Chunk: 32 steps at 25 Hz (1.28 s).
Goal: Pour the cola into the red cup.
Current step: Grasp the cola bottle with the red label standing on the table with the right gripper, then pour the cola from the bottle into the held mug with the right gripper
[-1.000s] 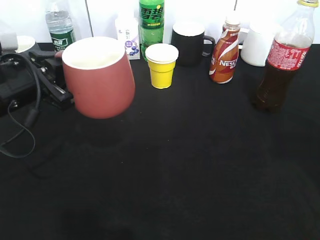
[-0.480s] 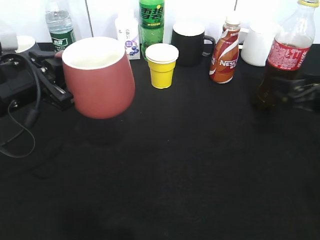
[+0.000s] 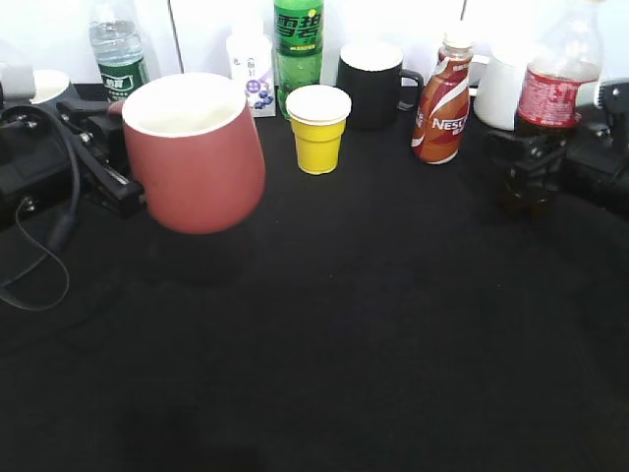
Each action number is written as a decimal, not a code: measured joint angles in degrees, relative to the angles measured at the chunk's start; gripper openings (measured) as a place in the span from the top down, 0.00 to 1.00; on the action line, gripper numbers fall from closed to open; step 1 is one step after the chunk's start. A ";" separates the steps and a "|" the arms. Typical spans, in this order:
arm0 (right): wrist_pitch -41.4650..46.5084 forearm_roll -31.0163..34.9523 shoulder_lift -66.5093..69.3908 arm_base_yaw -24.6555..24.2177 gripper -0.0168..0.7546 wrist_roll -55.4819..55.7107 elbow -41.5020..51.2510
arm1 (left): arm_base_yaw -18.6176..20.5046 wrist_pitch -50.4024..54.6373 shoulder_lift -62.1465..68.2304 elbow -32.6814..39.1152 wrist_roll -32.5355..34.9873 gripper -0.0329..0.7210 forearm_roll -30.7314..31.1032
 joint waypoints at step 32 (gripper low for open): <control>-6.24 -17.01 -22.06 0.00 0.47 -29.11 -0.11 | -20.60 8.76 11.45 -21.23 -2.15 0.87 2.90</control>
